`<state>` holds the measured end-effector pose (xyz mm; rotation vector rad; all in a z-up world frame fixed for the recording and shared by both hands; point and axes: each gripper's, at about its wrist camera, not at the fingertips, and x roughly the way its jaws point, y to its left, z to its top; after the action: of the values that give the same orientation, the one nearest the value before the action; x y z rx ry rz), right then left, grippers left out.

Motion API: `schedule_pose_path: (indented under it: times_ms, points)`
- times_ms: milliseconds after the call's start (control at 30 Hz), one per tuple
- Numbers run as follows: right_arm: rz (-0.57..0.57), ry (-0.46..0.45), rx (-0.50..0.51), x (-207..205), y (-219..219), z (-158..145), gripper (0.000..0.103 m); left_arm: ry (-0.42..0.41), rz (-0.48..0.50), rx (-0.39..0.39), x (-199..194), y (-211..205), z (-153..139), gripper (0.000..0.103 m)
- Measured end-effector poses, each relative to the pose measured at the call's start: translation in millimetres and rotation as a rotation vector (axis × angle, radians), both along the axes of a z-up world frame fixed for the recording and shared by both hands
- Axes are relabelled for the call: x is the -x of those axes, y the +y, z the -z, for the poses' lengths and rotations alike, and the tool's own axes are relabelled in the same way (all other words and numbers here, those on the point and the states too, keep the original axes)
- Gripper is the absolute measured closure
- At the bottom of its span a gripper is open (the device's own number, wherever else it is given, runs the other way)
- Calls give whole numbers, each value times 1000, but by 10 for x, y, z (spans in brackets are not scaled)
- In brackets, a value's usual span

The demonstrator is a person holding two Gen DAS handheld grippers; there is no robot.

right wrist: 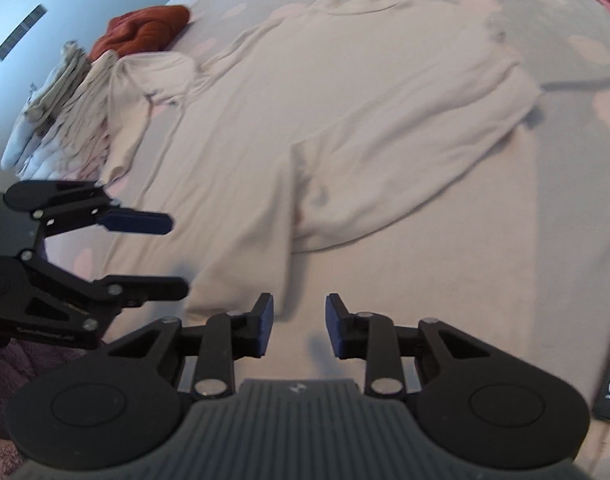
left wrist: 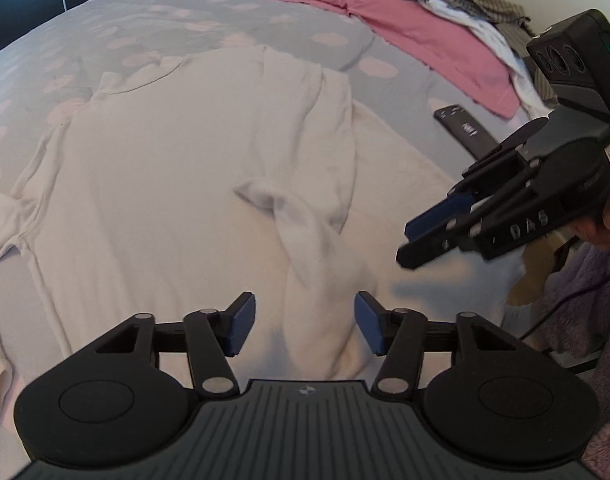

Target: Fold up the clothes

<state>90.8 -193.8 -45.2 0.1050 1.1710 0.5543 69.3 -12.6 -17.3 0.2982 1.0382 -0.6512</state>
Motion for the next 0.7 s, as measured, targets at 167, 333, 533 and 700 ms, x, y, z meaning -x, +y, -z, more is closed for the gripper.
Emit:
schedule_pose_path:
  times_ms: [167, 333, 533, 700]
  points:
    - [-14, 11, -11, -81, 240, 198, 69, 0, -49, 0, -40, 157, 7, 56]
    - [-82, 19, -12, -131, 429, 83, 100, -47, -155, -17, -105, 431, -73, 56]
    - [-155, -27, -79, -299, 872, -25, 98, -51, -283, 6, -190, 770, -160, 56]
    - [-157, -60, -65, -395, 1031, -141, 90, -55, -288, 10, -150, 846, -175, 56]
